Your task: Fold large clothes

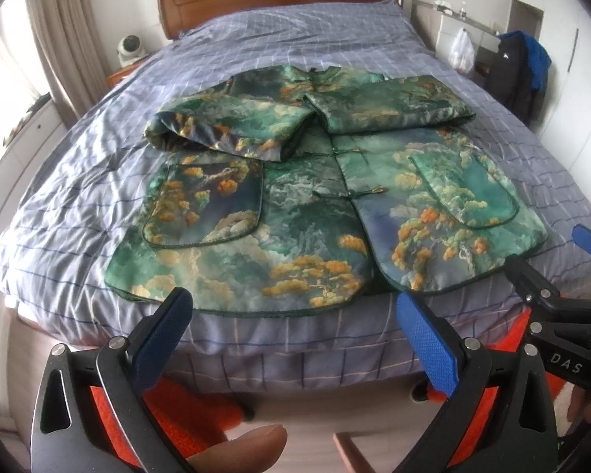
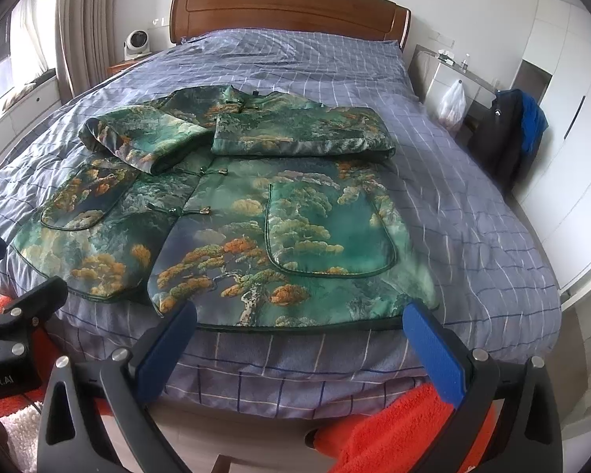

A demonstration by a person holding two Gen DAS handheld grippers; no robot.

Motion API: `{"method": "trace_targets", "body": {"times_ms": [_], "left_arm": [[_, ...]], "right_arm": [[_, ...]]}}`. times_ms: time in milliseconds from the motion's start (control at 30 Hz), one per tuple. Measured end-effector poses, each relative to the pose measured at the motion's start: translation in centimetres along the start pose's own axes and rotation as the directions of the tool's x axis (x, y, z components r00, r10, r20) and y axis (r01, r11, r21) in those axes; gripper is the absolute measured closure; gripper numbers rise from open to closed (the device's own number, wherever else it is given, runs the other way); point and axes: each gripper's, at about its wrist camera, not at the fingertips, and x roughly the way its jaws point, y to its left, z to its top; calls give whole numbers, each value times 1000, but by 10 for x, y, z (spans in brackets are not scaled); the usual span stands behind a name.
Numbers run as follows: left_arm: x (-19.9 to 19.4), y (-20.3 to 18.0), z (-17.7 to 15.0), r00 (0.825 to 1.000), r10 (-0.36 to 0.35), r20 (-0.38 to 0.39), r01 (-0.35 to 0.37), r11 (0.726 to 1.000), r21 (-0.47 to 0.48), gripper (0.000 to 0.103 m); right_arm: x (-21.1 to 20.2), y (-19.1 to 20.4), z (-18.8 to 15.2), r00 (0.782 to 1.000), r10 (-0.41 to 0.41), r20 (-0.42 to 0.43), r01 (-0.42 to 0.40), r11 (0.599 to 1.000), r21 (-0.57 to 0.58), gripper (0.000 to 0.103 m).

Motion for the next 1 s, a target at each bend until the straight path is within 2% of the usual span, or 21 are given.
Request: {"method": "trace_targets", "body": {"times_ms": [1000], "left_arm": [[2, 3, -3, 999, 35, -16, -35, 999, 19, 0]], "right_arm": [[8, -7, -5, 998, -35, -44, 37, 999, 35, 0]]}}
